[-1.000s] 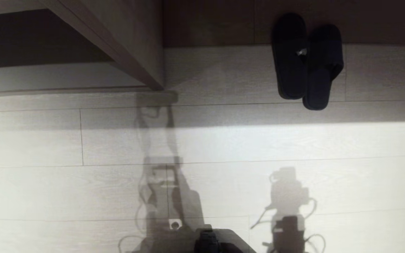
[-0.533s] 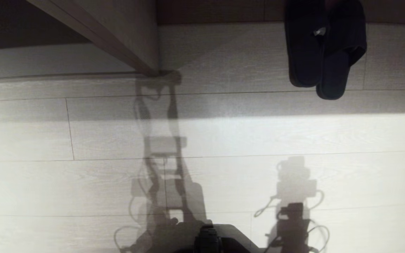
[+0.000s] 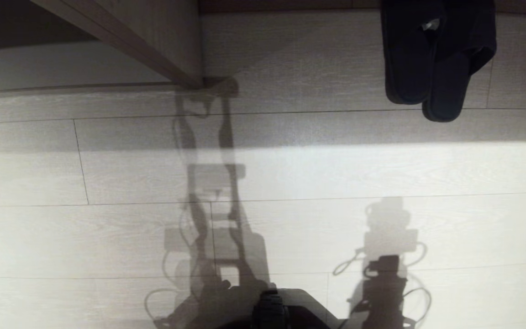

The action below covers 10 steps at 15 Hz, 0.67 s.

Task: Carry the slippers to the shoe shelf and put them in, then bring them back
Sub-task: Pick up the slippers on the floor

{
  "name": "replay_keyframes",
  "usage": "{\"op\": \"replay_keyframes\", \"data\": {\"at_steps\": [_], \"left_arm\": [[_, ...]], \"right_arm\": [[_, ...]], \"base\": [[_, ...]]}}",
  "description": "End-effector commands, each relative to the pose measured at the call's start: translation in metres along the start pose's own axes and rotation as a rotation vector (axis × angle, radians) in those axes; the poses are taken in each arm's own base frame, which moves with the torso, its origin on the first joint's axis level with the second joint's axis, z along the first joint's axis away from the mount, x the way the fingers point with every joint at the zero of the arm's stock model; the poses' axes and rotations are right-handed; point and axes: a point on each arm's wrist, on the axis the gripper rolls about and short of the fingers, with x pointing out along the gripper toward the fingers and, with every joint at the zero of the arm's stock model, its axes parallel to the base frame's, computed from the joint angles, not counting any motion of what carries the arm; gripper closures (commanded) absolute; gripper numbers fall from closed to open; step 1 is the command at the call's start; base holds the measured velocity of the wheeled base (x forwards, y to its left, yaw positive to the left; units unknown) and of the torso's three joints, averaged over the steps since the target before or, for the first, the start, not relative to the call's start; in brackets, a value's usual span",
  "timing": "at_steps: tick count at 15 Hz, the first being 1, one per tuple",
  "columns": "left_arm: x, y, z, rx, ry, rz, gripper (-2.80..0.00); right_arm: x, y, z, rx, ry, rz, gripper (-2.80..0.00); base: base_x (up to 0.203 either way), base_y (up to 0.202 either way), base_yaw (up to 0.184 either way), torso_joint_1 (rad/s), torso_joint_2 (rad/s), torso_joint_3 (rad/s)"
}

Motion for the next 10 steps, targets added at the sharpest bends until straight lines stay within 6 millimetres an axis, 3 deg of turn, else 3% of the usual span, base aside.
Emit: {"op": "replay_keyframes", "data": {"at_steps": [1, 10], "left_arm": [[0.0000, 0.0000, 0.0000, -0.001, 0.000, 0.001, 0.00], [0.0001, 0.0000, -0.0003, -0.003, 0.000, 0.001, 0.00]], "right_arm": [[-0.0001, 0.0000, -0.0001, -0.002, -0.001, 0.001, 0.00], [-0.0001, 0.0000, -0.0001, -0.002, -0.001, 0.000, 0.00]], "base": [[0.000, 0.000, 0.000, 0.000, 0.00, 0.000], [0.000, 0.000, 0.000, 0.000, 0.00, 0.000]]}}
